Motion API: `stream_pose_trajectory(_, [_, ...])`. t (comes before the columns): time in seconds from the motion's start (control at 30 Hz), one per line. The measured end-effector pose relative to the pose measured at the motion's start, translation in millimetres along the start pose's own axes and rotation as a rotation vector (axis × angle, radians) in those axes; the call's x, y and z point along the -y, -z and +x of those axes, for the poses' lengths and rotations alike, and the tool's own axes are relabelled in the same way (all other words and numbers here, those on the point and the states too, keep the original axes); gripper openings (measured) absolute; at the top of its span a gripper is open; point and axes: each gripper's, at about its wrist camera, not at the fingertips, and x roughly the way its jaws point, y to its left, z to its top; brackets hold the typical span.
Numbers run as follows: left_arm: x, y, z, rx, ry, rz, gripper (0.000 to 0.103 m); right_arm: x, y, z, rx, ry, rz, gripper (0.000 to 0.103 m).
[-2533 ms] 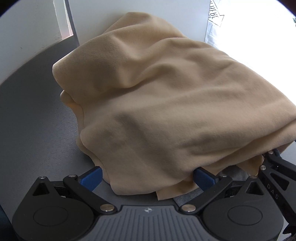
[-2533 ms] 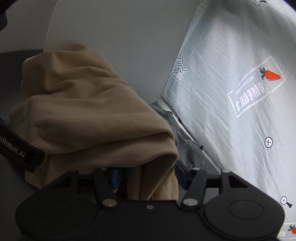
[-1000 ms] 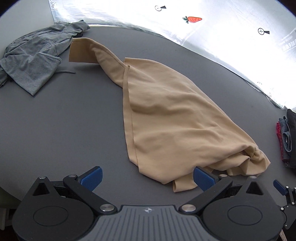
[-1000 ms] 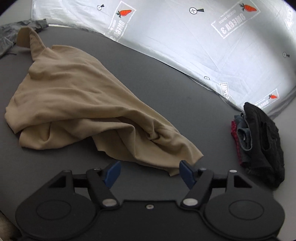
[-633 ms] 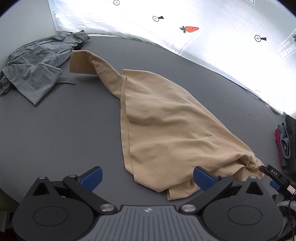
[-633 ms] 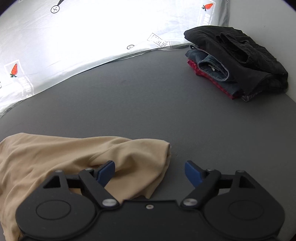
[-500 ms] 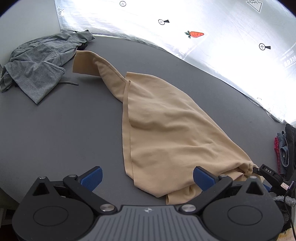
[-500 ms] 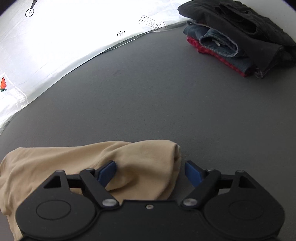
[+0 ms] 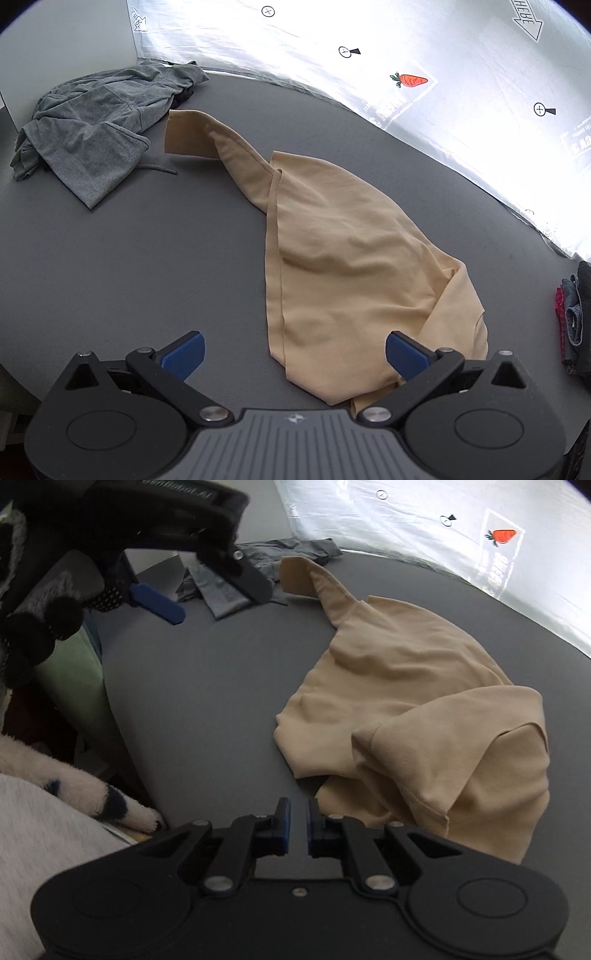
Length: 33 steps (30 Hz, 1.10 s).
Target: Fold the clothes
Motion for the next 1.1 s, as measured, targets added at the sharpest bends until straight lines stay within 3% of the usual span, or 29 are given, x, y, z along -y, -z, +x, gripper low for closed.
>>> stream_pose_trajectory(0.03, [-3,1,0,-0.01,0.001,0.002,0.103,4,-1,-9,0.035,0.047,0.05,0.025])
stream_pose_trajectory(0.07, [-5,2,1,-0.02,0.003,0.003,0.103,8,-1,-15,0.058,0.073,0.086,0.046])
stream_pose_trajectory(0.1, [-8,3,1,-0.029,0.005,0.003,0.103,14,0,-23,0.089,0.106,0.143,0.056])
stream_pose_trajectory(0.23, [-19,7,1,-0.046,0.008,0.022,0.103,48,14,-41,0.158,0.255,0.47,0.055])
stream_pose_trajectory(0.37, [-27,10,-1,-0.049,0.021,0.055,0.103,70,42,-45,0.203,0.318,0.79,0.058])
stream_pose_trajectory(0.57, [-38,9,-1,-0.087,0.084,0.08,0.103,76,60,-35,0.236,0.312,0.987,0.073])
stream_pose_trajectory(0.73, [-35,4,2,-0.099,0.119,0.136,0.103,84,63,-15,0.279,0.255,1.154,0.074])
stream_pose_trajectory(0.77, [-34,3,2,-0.1,0.128,0.145,0.103,85,64,-15,0.301,0.253,1.179,0.069])
stream_pose_trajectory(0.8, [-34,3,2,-0.102,0.138,0.153,0.103,87,63,-14,0.319,0.248,1.205,0.046])
stream_pose_trajectory(0.87, [-33,1,3,-0.103,0.152,0.161,0.103,86,56,-20,0.348,0.292,1.183,0.016])
stream_pose_trajectory(1.0, [-33,-5,3,-0.093,0.165,0.168,0.103,46,18,-50,0.412,0.535,0.817,0.01])
stream_pose_trajectory(1.1, [-32,-9,4,-0.087,0.169,0.162,0.103,7,-4,-81,0.473,0.535,0.554,0.01])
